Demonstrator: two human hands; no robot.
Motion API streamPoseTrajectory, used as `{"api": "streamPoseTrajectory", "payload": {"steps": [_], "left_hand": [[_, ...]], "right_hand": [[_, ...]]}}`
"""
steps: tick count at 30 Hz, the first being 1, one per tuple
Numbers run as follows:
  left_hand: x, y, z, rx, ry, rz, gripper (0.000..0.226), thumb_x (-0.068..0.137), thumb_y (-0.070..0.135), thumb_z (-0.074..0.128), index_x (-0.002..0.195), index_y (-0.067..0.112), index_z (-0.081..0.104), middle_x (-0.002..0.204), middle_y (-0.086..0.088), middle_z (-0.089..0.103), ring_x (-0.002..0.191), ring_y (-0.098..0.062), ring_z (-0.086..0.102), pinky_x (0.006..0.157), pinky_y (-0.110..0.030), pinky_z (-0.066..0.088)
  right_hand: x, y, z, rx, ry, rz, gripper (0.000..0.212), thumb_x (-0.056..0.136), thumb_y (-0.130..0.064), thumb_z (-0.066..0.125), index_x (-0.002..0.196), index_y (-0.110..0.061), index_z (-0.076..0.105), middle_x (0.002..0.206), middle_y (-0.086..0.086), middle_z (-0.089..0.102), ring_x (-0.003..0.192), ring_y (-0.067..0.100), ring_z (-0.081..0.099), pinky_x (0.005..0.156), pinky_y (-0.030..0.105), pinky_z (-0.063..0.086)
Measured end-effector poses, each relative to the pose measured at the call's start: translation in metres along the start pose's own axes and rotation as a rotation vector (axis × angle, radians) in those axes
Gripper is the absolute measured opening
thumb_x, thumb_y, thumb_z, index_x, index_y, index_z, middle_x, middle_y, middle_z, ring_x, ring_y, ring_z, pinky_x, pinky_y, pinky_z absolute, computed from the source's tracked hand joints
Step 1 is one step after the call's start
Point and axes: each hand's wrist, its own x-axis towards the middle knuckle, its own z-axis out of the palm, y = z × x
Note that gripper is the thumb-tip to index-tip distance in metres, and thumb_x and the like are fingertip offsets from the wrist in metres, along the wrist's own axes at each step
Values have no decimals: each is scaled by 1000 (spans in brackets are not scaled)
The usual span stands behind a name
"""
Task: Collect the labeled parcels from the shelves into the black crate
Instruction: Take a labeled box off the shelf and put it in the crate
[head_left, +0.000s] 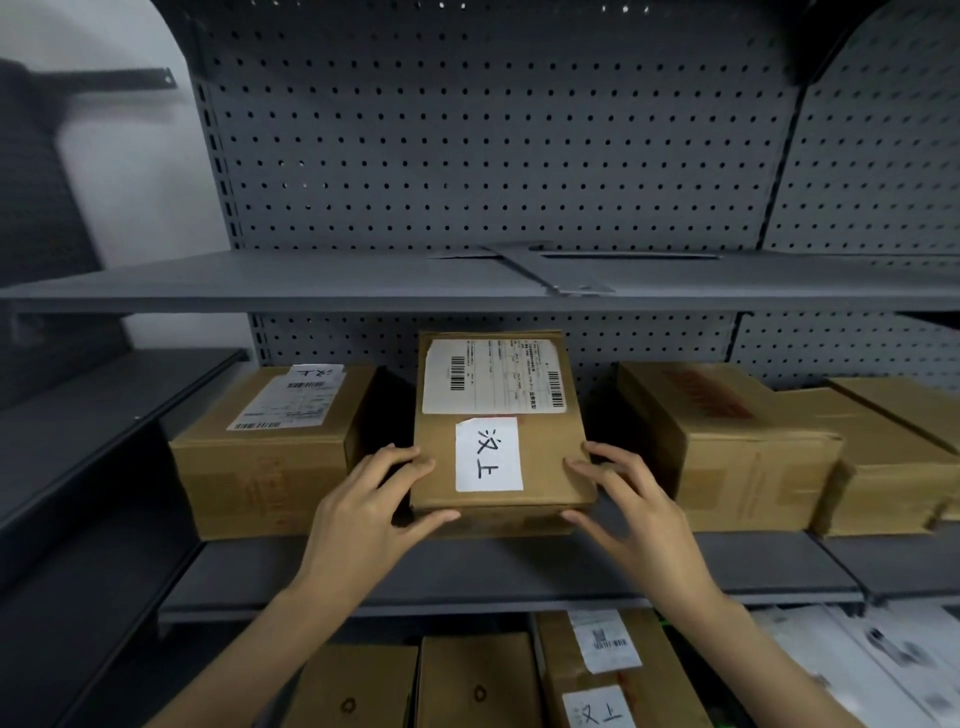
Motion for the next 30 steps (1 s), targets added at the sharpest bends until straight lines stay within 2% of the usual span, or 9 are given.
{"api": "streamPoseTrajectory", "payload": {"steps": [3,6,9,13,17,19,21,26,30], "left_hand": [[7,-6,-2,84,-26,10,51,79,59,54,103,16,69,107,2,65,107,-21,59,76,-31,54],[19,-20,4,191,-67,59,46,85,53,51,103,15,68,102,0,66,101,-18,60,97,-29,42],[28,-31,10,245,-133,52,45,86,50,46,104,15,67,100,0,66,97,-17,60,104,-30,32],[31,-41,4,289,-203,31,45,83,53,47,98,15,68,96,1,66,96,-18,59,100,-34,38],[28,-59,-11,332,-271,-65,41,78,50,66,100,16,67,96,0,68,96,-21,60,90,-34,43],[29,-64,-14,334,-308,-90,44,79,56,60,102,19,67,99,1,68,96,-21,61,88,-35,46],[35,-59,-12,309,-297,-53,48,80,60,46,101,22,66,100,3,66,94,-19,61,84,-35,48],[61,3,20,90,-258,68,49,80,58,43,107,23,63,106,4,63,94,-17,59,76,-31,49],[88,78,63,-46,-289,179,48,81,57,46,116,25,58,116,7,59,100,-15,57,75,-28,49]], "right_hand": [[12,2,1,-45,-12,17,51,83,-49,56,129,-28,51,135,-4,46,113,17,54,89,28,47],[27,9,5,-160,-77,-15,53,83,-49,58,130,-25,52,133,-4,50,116,20,53,99,34,42],[37,16,13,-158,-178,33,58,83,-48,63,135,-27,47,138,-7,45,117,23,52,95,34,45],[51,10,28,-109,-223,62,59,85,-45,63,137,-30,42,141,-9,39,120,23,50,95,35,46],[64,-10,45,-54,-235,47,61,83,-42,67,137,-30,41,140,-7,41,120,23,49,98,35,44],[67,-13,45,-85,-235,25,61,82,-43,68,136,-30,43,137,-6,44,118,22,50,99,33,42],[63,-10,38,-163,-195,-26,60,80,-47,68,133,-30,46,132,-5,50,116,21,54,99,32,41],[35,22,-14,-298,-70,48,59,80,-53,64,131,-27,50,130,-4,53,117,18,53,101,33,39],[5,65,-69,-405,-1,197,59,78,-56,63,128,-26,51,130,1,52,115,22,54,93,36,43]]}}
